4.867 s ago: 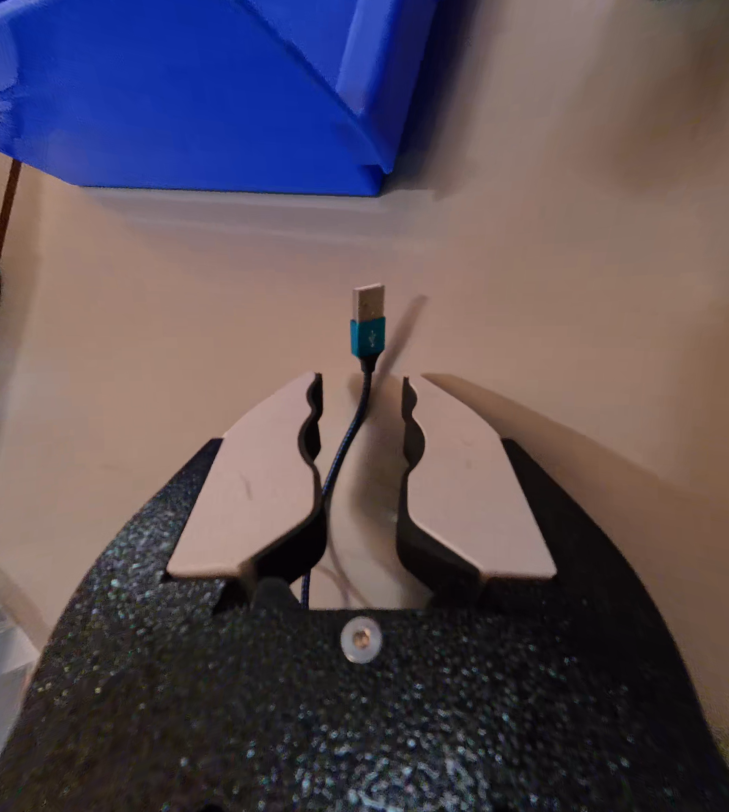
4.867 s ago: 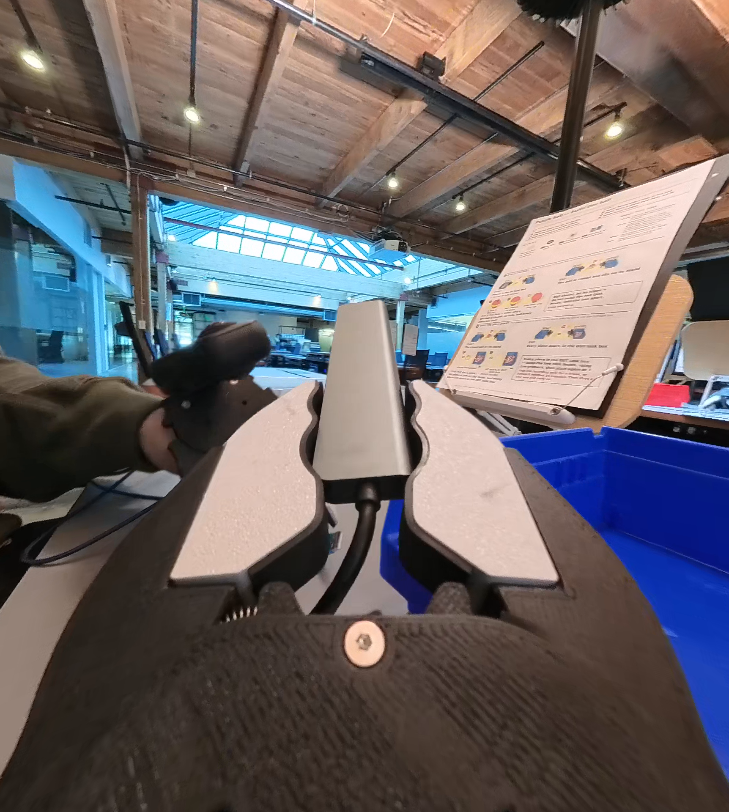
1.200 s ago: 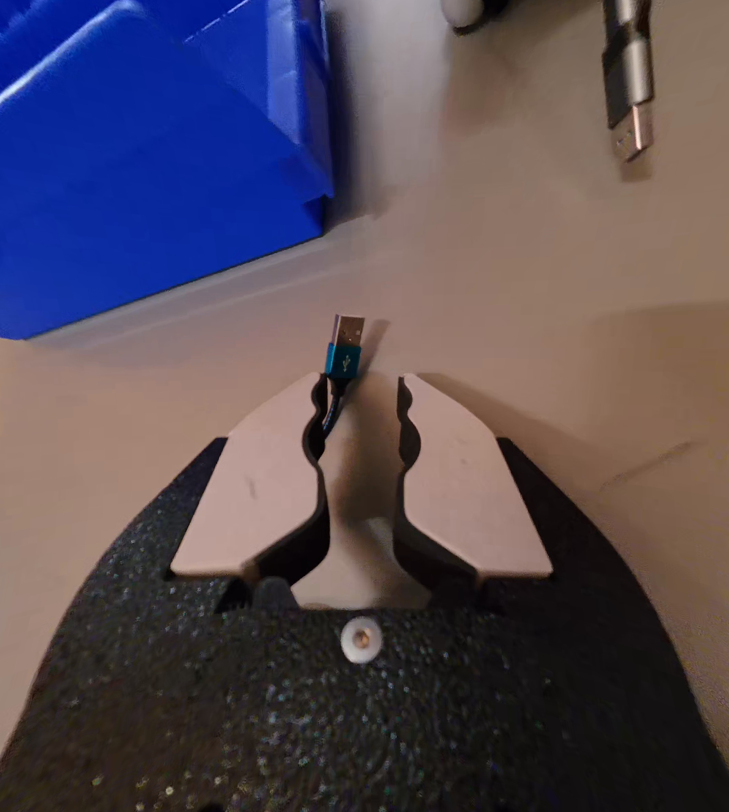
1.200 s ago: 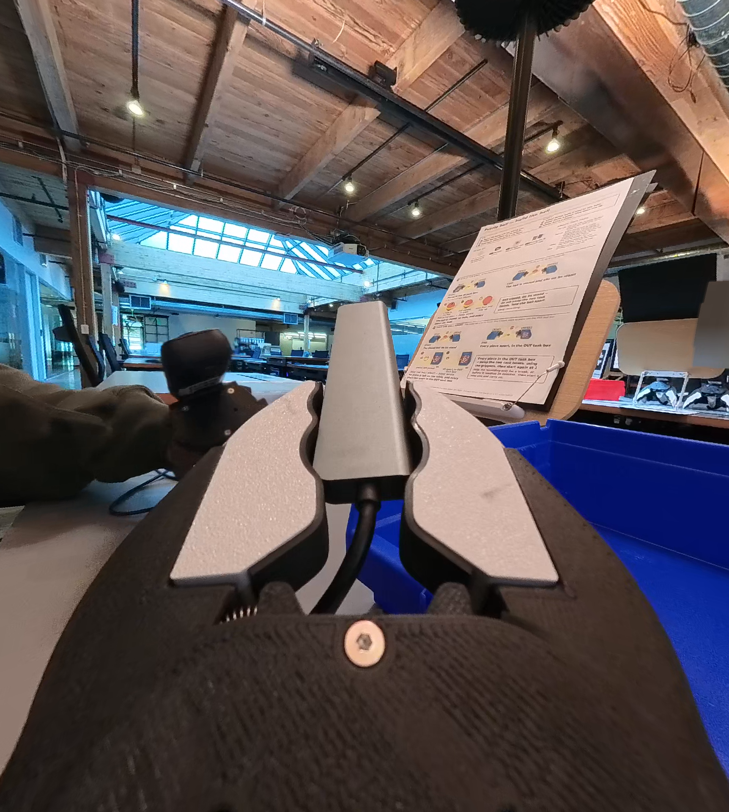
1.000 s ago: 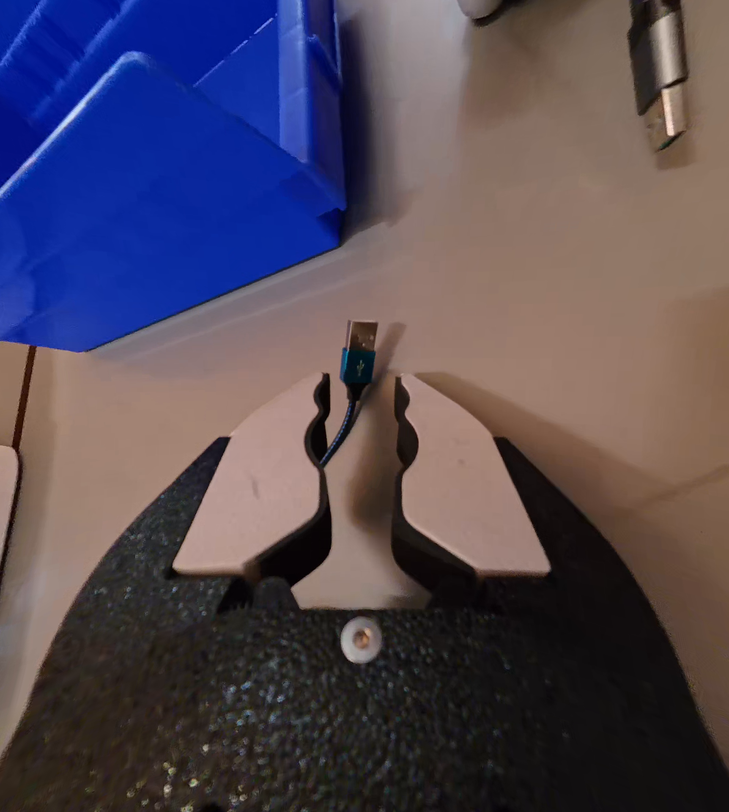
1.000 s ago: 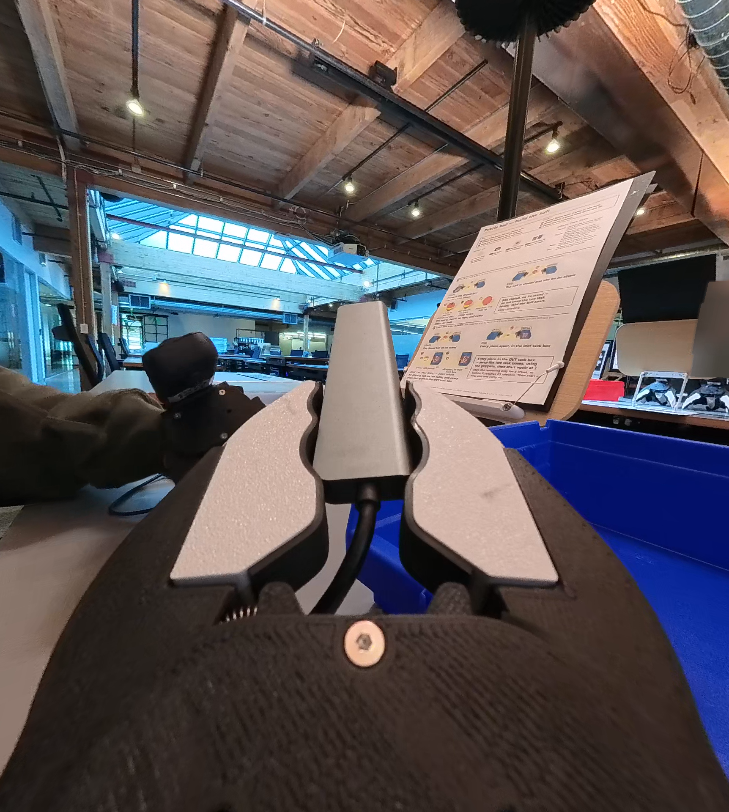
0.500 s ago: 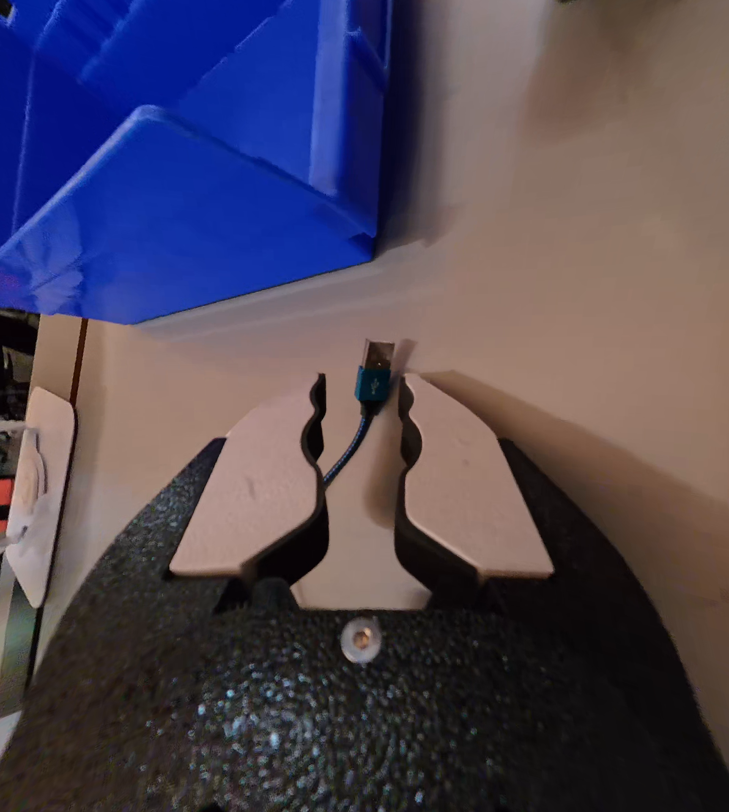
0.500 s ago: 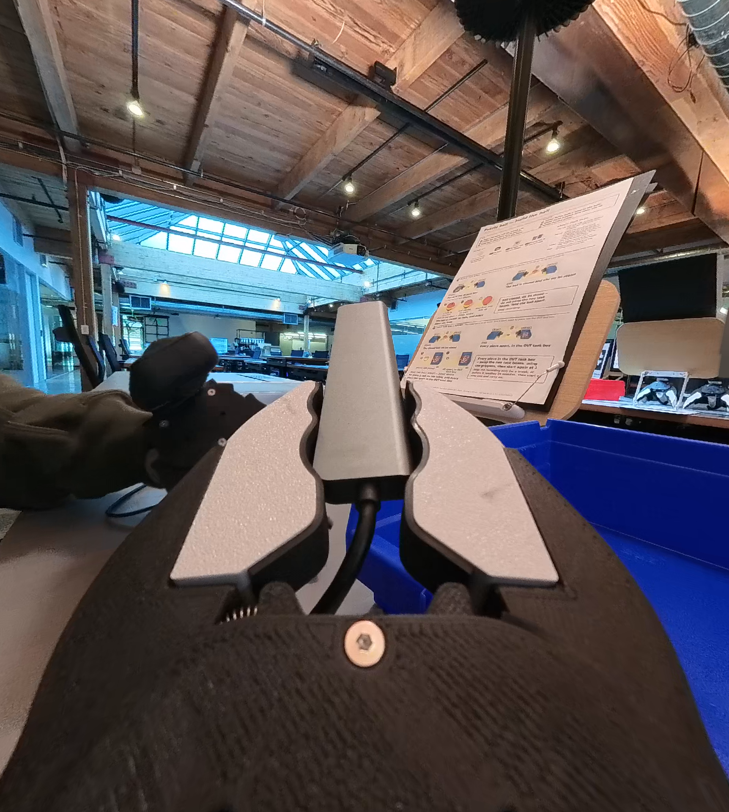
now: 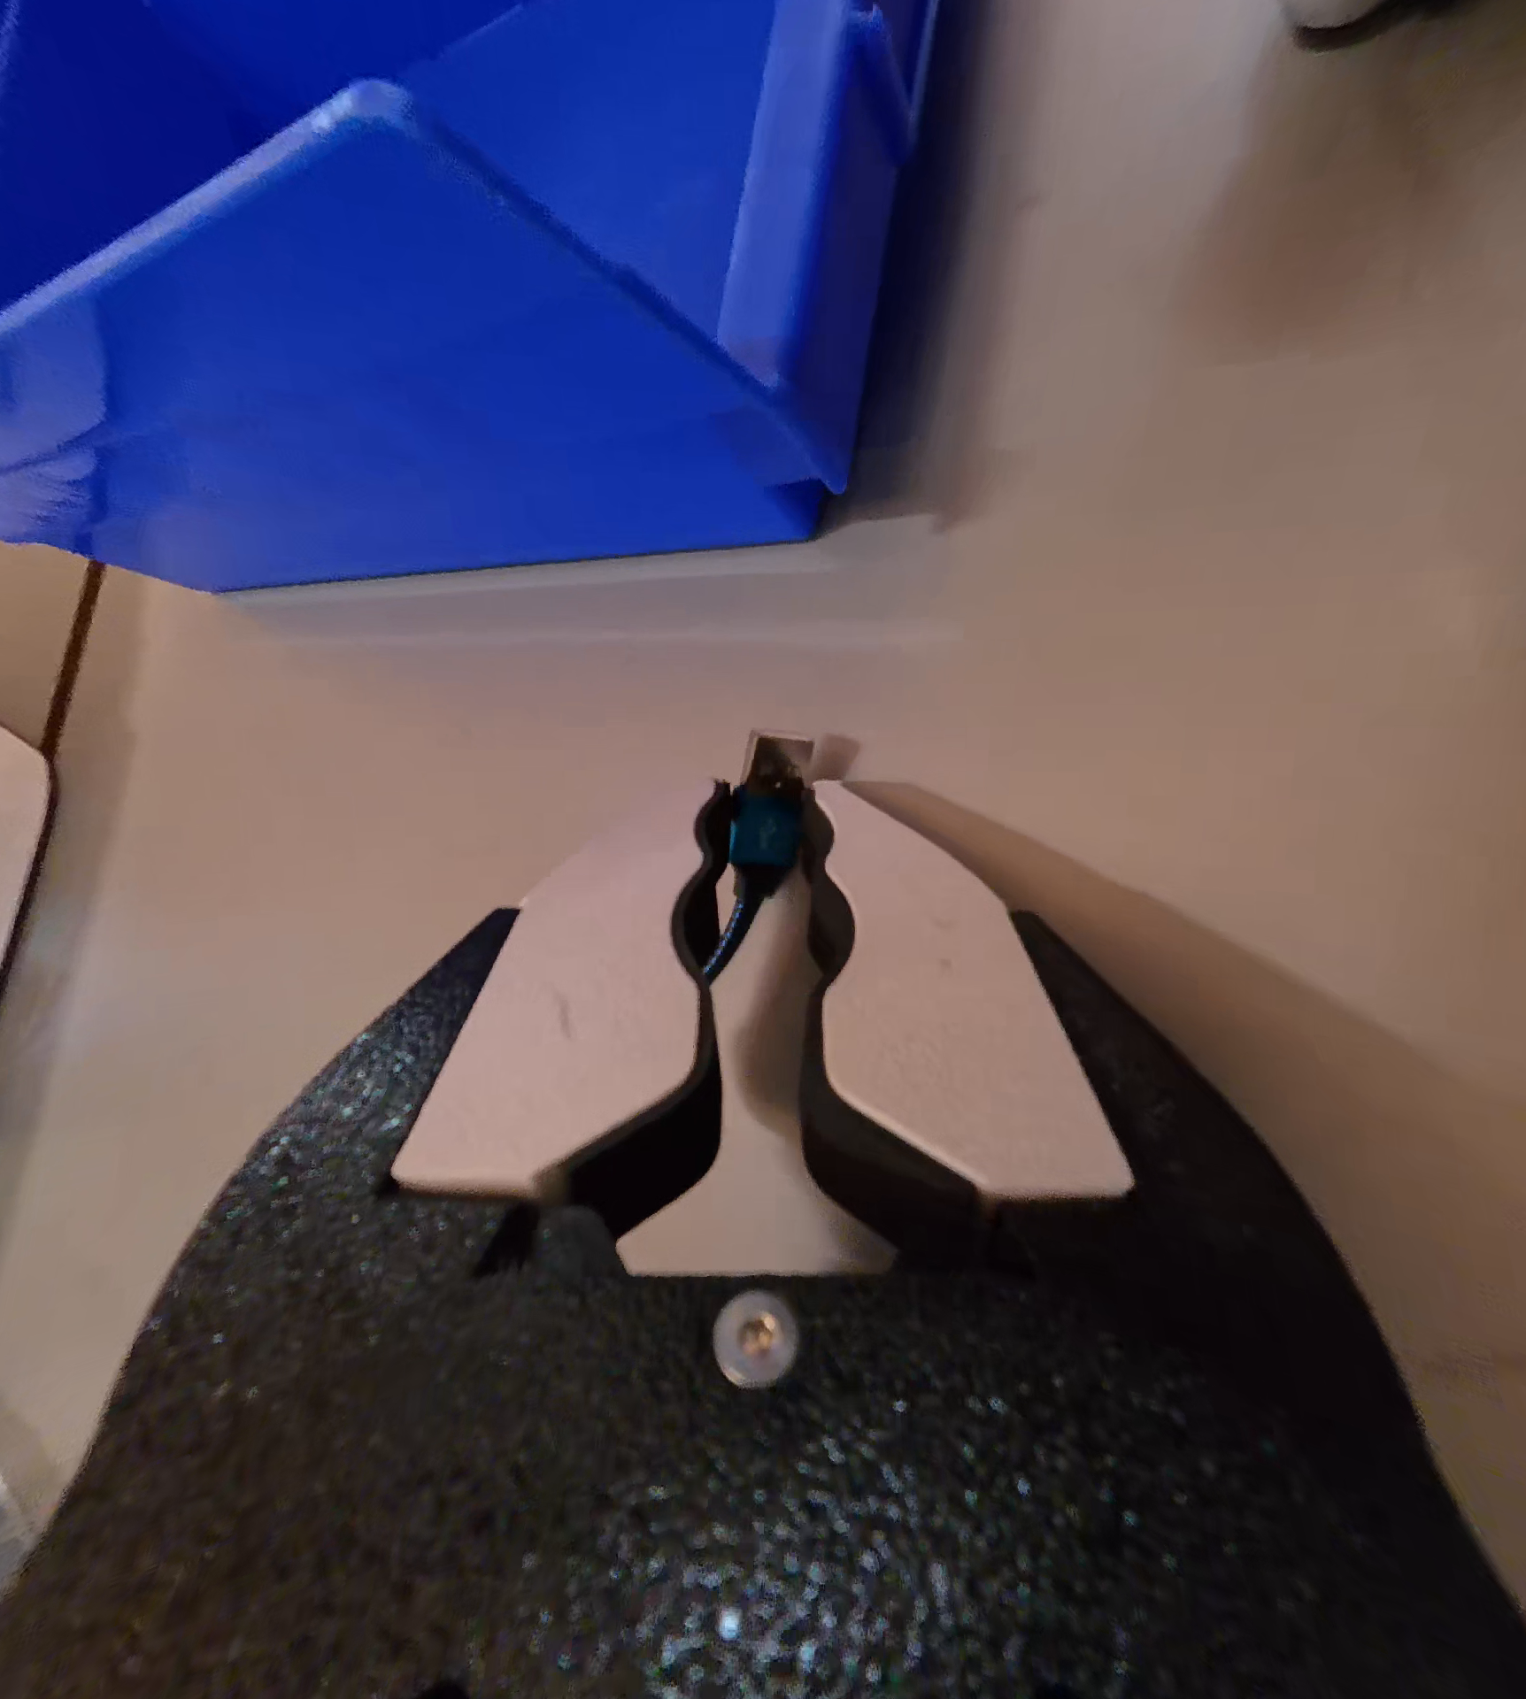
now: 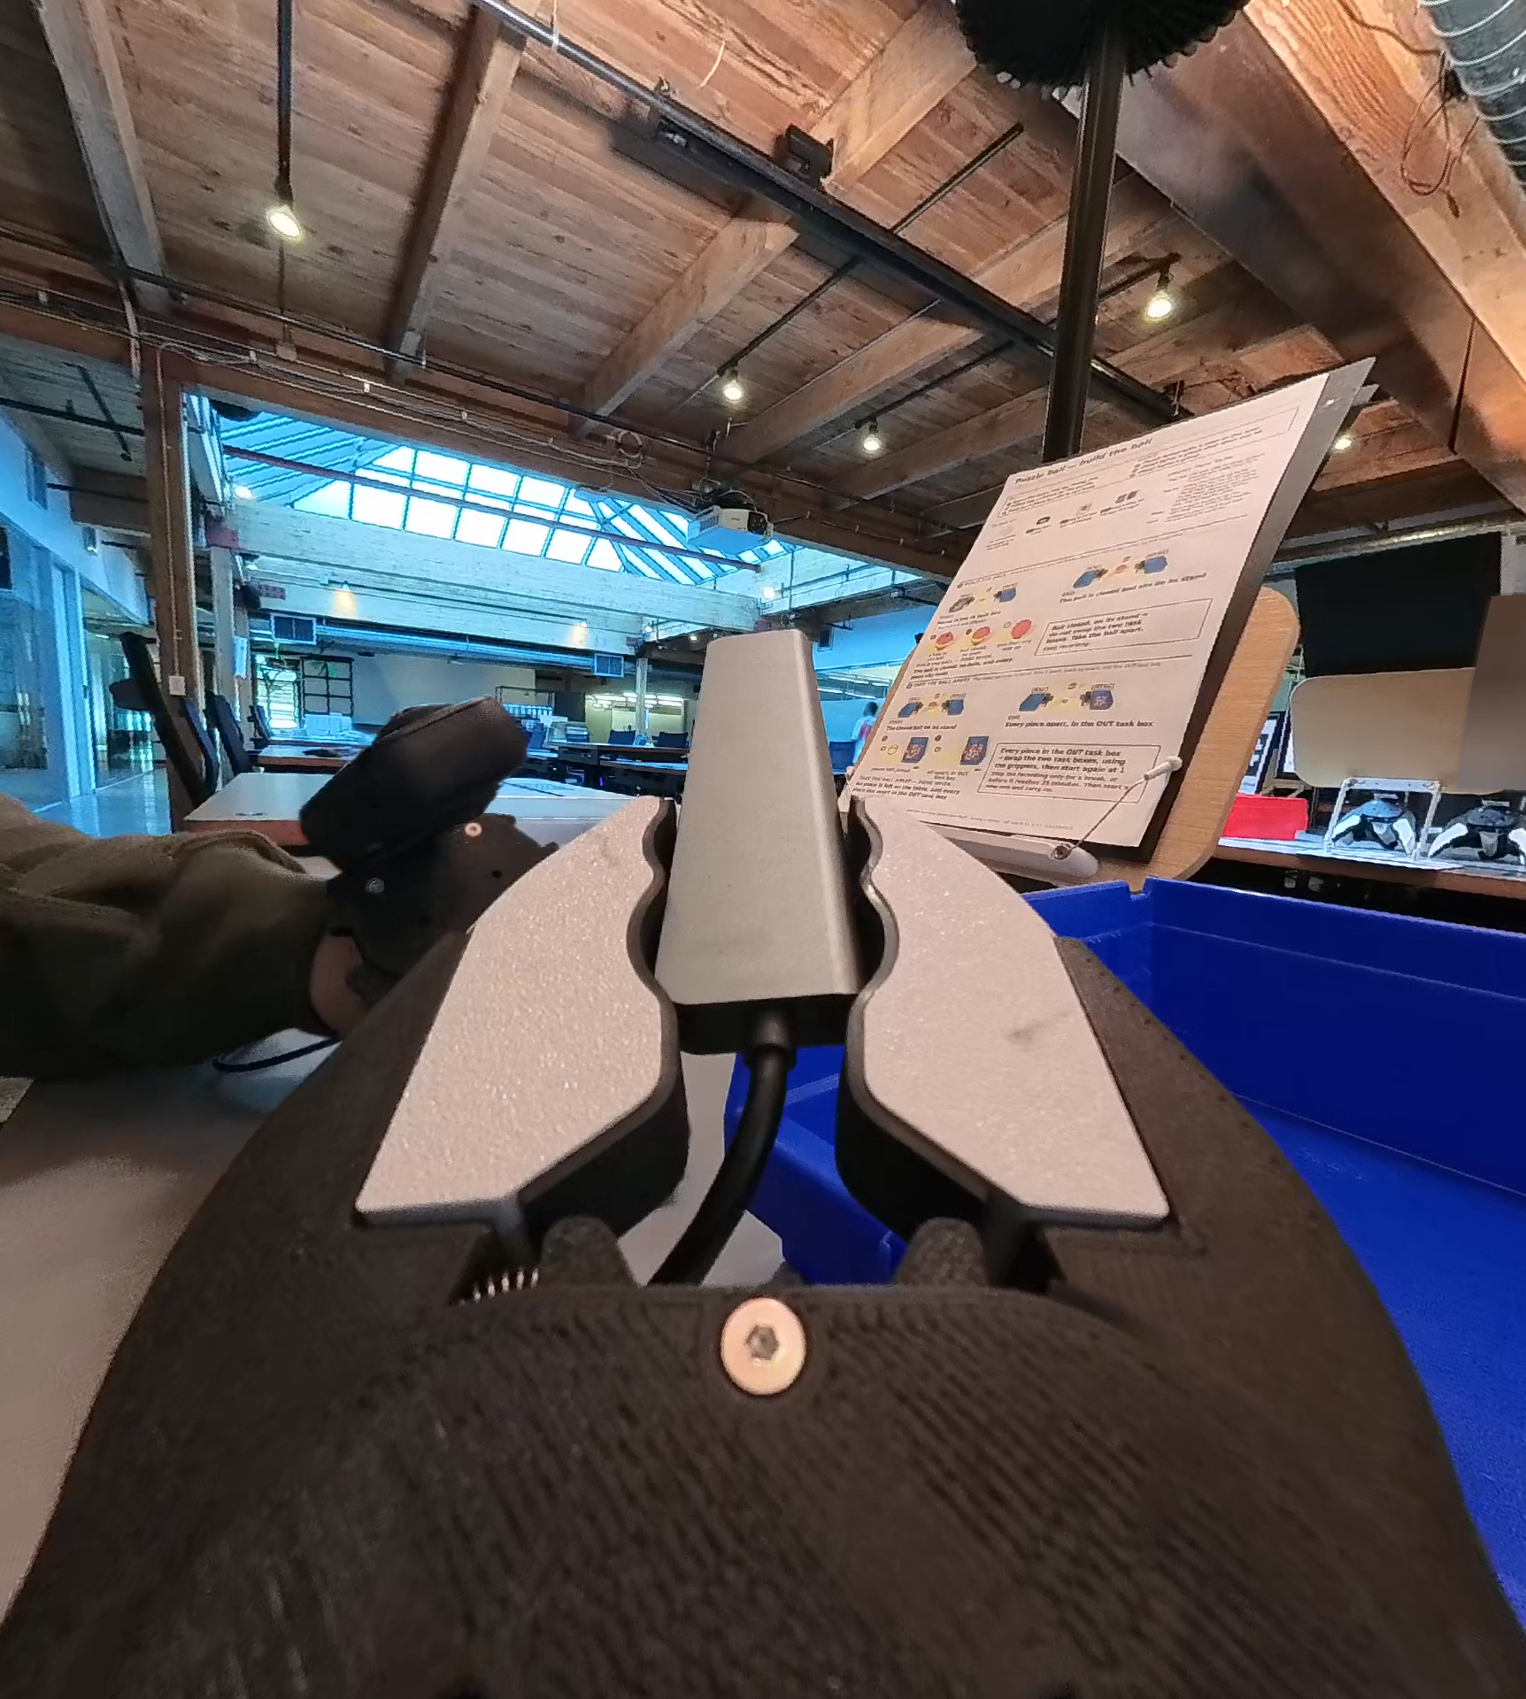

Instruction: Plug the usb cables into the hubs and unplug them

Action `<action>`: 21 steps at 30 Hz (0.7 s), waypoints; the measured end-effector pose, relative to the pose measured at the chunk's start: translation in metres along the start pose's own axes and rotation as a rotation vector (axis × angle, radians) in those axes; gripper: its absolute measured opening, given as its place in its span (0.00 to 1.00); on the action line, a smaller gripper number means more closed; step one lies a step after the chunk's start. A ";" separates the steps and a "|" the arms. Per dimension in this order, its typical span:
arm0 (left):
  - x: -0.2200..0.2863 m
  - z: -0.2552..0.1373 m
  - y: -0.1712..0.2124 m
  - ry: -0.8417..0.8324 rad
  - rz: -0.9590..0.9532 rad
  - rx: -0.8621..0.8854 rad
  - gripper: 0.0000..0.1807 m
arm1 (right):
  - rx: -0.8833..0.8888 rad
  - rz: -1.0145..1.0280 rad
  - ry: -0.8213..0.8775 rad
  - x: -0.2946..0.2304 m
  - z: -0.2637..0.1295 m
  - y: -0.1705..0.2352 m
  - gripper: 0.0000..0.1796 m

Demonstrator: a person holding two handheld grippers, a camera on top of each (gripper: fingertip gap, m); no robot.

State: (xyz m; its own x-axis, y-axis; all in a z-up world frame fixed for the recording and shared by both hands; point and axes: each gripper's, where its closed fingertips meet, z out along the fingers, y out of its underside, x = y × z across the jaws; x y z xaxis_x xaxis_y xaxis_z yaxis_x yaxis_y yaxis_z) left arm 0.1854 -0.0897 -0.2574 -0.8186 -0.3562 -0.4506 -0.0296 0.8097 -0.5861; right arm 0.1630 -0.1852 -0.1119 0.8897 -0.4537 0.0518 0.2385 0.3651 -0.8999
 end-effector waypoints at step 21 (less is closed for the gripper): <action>0.063 -0.071 0.043 0.588 0.147 -0.033 0.10 | -0.025 -0.021 -0.027 -0.005 0.002 0.003 0.20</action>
State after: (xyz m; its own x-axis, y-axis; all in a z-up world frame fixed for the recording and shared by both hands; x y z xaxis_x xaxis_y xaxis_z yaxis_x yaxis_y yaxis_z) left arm 0.0913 -0.0441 -0.2634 -0.9949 0.0704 -0.0727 0.0980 0.8482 -0.5205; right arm 0.1601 -0.1797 -0.1139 0.8947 -0.4391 0.0822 0.2479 0.3350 -0.9090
